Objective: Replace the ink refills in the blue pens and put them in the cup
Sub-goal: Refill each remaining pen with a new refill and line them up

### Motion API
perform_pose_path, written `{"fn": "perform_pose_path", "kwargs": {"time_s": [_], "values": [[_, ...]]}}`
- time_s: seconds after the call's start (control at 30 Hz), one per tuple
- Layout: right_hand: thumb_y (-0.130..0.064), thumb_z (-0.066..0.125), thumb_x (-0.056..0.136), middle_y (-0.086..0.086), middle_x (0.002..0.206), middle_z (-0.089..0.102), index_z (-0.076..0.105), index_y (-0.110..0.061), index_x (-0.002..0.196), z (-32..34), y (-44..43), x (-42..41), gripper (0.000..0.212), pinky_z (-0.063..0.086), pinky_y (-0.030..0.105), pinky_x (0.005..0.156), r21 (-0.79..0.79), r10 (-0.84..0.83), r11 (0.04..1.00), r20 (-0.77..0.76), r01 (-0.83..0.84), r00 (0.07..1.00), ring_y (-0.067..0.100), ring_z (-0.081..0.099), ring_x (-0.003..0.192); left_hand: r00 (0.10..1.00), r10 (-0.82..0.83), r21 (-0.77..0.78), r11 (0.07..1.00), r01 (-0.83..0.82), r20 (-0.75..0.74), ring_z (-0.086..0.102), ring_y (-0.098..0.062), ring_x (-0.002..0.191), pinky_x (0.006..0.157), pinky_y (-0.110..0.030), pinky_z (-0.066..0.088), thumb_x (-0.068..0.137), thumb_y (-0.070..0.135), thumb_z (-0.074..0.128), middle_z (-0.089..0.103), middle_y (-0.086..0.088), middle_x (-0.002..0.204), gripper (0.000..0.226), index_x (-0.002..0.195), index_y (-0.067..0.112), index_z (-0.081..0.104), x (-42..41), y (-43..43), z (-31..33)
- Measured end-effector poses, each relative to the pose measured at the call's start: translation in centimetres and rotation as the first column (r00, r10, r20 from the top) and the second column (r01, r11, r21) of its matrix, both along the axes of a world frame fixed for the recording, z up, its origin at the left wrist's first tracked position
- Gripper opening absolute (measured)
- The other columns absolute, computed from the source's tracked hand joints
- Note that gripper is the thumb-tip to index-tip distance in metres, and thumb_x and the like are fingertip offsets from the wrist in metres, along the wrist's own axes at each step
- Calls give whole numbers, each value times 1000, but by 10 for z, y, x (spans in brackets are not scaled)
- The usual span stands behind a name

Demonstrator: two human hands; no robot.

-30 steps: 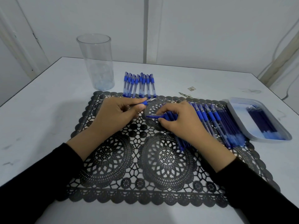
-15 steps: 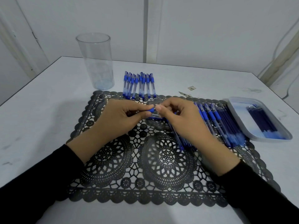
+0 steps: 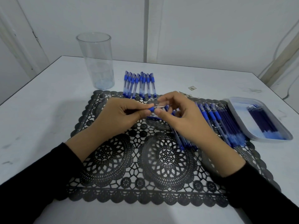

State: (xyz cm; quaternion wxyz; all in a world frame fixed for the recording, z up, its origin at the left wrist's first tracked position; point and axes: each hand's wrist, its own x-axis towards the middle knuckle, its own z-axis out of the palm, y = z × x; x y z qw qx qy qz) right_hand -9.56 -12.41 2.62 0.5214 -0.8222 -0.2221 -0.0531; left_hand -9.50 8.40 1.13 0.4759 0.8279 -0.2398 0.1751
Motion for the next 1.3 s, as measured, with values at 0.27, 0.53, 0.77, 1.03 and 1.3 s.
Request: {"fn": "perform_pose_path", "kwargs": {"time_s": [0.27, 0.53, 0.77, 1.03, 1.3], "values": [[-25, 65, 92, -13, 90, 62, 65, -25, 103, 0, 0, 0, 11, 40, 12, 61, -40, 11, 999, -1, -11, 1000, 5, 52, 70, 1000, -3, 27, 1000, 3, 1, 72, -21, 72, 68, -43, 56, 82, 30, 72, 77, 7, 87, 28, 110, 27, 72, 2, 1, -2], [-23, 63, 93, -8, 85, 62, 65, -23, 99, -2, -1, 1, 6, 42, 14, 62, -21, 24, 999, -28, -24, 999, 4, 53, 69, 1000, 0, 27, 1000, 0, -15, 73, -17, 76, 72, -41, 58, 81, 27, 74, 77, 7, 89, 28, 110, 27, 72, 3, 3, -4], [-26, 69, 90, -11, 96, 66, 64, -25, 109, -4, -2, 3, 20, 46, 17, 66, 8, 15, 1000, -59, -14, 998, 13, 58, 76, 1000, 1, 27, 1000, 0, -22, 73, -19, 77, 72, -42, 57, 82, 24, 76, 77, 5, 89, 28, 109, 28, 72, 3, 4, -5], [-21, 67, 91, -13, 86, 62, 67, -23, 101, -7, 1, 2, 10, 43, 17, 58, -37, 6, 999, 12, -6, 1000, 15, 54, 67, 1000, 12, 44, 999, -10, -28, 72, -10, 77, 74, -33, 59, 80, 24, 76, 76, 9, 89, 28, 108, 24, 73, 3, 5, -3], [-13, 67, 91, -19, 75, 59, 71, -21, 94, -6, -7, 6, 9, 39, 12, 57, 4, -50, 999, 14, 50, 999, 1, 47, 62, 999, 31, 78, 997, -28, -42, 69, 6, 82, 76, -9, 50, 81, 24, 75, 74, 14, 93, 27, 108, 18, 75, 4, 9, -2]]}}
